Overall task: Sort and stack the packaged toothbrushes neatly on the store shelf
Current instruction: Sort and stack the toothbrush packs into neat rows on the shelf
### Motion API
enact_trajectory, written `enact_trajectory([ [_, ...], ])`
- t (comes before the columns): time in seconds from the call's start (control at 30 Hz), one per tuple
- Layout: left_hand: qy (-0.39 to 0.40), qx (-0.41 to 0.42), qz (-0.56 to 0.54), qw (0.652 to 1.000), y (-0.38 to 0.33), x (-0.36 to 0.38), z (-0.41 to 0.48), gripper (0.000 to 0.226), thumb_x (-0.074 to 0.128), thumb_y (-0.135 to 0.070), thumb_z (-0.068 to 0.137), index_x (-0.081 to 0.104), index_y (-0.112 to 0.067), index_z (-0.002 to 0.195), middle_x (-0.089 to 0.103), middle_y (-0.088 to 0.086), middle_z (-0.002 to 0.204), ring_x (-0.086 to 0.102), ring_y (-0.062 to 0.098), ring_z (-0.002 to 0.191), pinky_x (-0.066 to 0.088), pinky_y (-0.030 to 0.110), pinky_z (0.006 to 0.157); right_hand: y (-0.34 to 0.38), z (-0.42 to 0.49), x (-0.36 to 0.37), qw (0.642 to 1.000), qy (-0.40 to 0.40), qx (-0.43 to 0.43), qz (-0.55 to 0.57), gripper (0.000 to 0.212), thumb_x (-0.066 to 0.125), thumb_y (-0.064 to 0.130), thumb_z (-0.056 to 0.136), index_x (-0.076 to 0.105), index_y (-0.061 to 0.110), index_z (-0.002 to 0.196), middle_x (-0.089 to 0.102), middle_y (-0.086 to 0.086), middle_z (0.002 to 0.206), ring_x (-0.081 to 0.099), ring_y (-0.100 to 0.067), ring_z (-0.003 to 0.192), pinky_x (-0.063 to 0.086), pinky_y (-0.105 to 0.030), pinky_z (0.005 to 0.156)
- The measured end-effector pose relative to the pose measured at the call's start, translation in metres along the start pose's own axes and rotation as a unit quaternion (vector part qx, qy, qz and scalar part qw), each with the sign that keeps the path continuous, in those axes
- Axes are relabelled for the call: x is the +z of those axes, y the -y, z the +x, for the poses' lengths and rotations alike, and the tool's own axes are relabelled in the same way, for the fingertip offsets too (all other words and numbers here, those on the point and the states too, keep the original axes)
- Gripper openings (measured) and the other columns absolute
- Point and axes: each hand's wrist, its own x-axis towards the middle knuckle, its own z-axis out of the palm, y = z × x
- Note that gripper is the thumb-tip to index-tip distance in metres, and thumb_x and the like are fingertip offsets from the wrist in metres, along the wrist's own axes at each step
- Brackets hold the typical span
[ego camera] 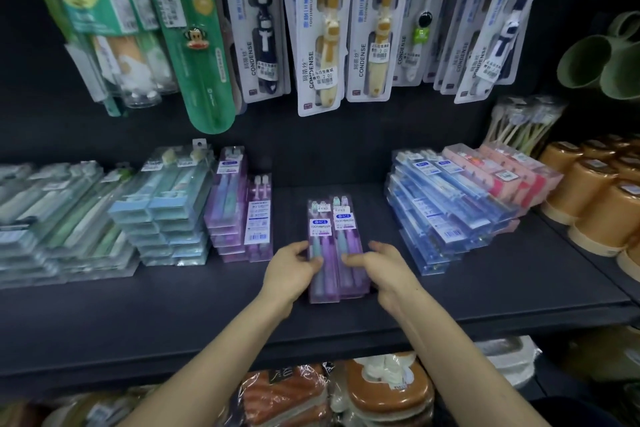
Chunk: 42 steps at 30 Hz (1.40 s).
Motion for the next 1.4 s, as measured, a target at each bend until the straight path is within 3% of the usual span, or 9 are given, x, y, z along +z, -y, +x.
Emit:
enact_trajectory([
  [0.13, -0.008, 0.006, 0.019, 1.000, 0.002, -0.003, -0.003, 0.034, 0.063, -0.014, 0.091, 0.060, -0.013, 0.124, 0.069, 0.001, 0.101, 0.066, 0.018, 0.095, 0.052, 0.034, 0.090, 0.009, 0.006, 0.000, 0.999, 0.003, 0.022, -0.023, 0.011, 0.067, -0.005, 0.082, 0.060, -0.001, 0.090, 0.071, -0.009, 0.073, 0.068, -0.015, 0.058, 0.048, -0.021, 0.044],
  [0.23, -0.014, 0.013, 0.042, 0.999, 0.004, -0.005, -0.002, 0.039, 0.063, -0.018, 0.091, 0.056, -0.014, 0.129, 0.065, -0.005, 0.093, 0.064, 0.013, 0.088, 0.051, 0.029, 0.084, 0.012, 0.005, -0.002, 0.997, 0.029, 0.026, -0.069, 0.006, 0.069, 0.001, 0.081, 0.065, 0.005, 0.081, 0.070, -0.002, 0.059, 0.067, -0.012, 0.051, 0.046, -0.017, 0.046],
  [0.33, -0.018, 0.024, 0.056, 0.998, 0.005, -0.006, -0.001, 0.037, 0.063, -0.021, 0.091, 0.057, -0.015, 0.128, 0.059, -0.014, 0.083, 0.060, 0.006, 0.078, 0.048, 0.020, 0.072, 0.011, 0.003, -0.004, 0.994, 0.033, 0.029, -0.101, 0.004, 0.070, 0.006, 0.079, 0.067, 0.008, 0.081, 0.071, -0.001, 0.062, 0.068, -0.016, 0.058, 0.047, -0.023, 0.060],
  [0.57, -0.019, 0.031, 0.077, 0.996, 0.005, -0.006, -0.003, 0.043, 0.061, -0.024, 0.092, 0.052, -0.016, 0.134, 0.053, -0.019, 0.081, 0.054, -0.001, 0.074, 0.042, 0.017, 0.071, 0.012, -0.004, -0.004, 0.995, 0.027, 0.012, -0.097, 0.010, 0.067, -0.002, 0.080, 0.067, 0.002, 0.089, 0.074, -0.008, 0.070, 0.072, -0.019, 0.062, 0.054, -0.027, 0.050],
  [0.73, -0.078, 0.092, 0.100, 0.988, 0.002, -0.019, -0.016, 0.050, 0.062, -0.024, 0.091, 0.048, -0.017, 0.138, 0.058, 0.004, 0.125, 0.057, 0.011, 0.105, 0.041, 0.014, 0.081, 0.025, -0.005, -0.019, 0.999, -0.034, 0.007, -0.009, 0.017, 0.064, -0.012, 0.078, 0.066, -0.009, 0.094, 0.069, -0.016, 0.071, 0.067, -0.025, 0.058, 0.055, -0.031, 0.052],
  [0.83, -0.167, 0.213, 0.123, 0.955, 0.002, -0.042, -0.033, 0.032, 0.065, -0.014, 0.087, 0.063, -0.017, 0.119, 0.060, -0.001, 0.110, 0.060, 0.006, 0.082, 0.047, 0.013, 0.076, 0.040, -0.007, -0.020, 0.999, -0.023, -0.022, 0.027, 0.012, 0.062, -0.010, 0.080, 0.066, -0.001, 0.085, 0.070, -0.009, 0.062, 0.067, -0.019, 0.052, 0.052, -0.025, 0.043],
  [0.93, -0.234, 0.315, 0.180, 0.902, 0.000, -0.071, -0.044, 0.022, 0.067, -0.006, 0.085, 0.068, -0.010, 0.106, 0.061, -0.001, 0.102, 0.060, 0.019, 0.085, 0.053, 0.038, 0.079, 0.058, -0.006, 0.000, 0.998, 0.016, -0.040, 0.038, 0.013, 0.061, -0.008, 0.082, 0.067, 0.002, 0.088, 0.071, -0.012, 0.074, 0.067, -0.022, 0.062, 0.054, -0.028, 0.050],
  [1.1, -0.297, 0.372, 0.289, 0.831, -0.013, -0.109, -0.041, 0.027, 0.073, -0.007, 0.078, 0.068, -0.004, 0.104, 0.062, 0.008, 0.107, 0.057, 0.023, 0.100, 0.039, 0.025, 0.091, 0.079, 0.012, 0.067, 0.997, 0.073, -0.024, 0.029, 0.011, 0.065, -0.009, 0.078, 0.068, 0.001, 0.079, 0.069, -0.011, 0.065, 0.066, -0.021, 0.056, 0.058, -0.032, 0.052],
  [1.4, -0.208, 0.289, 0.345, 0.869, 0.000, -0.123, -0.016, 0.046, 0.068, -0.011, 0.086, 0.056, -0.004, 0.130, 0.051, 0.011, 0.135, 0.050, 0.028, 0.124, 0.034, 0.027, 0.099, 0.071, 0.050, 0.137, 0.999, 0.045, -0.008, -0.027, 0.024, 0.071, -0.006, 0.073, 0.068, -0.007, 0.098, 0.070, -0.021, 0.097, 0.068, -0.034, 0.088, 0.056, -0.046, 0.084],
])
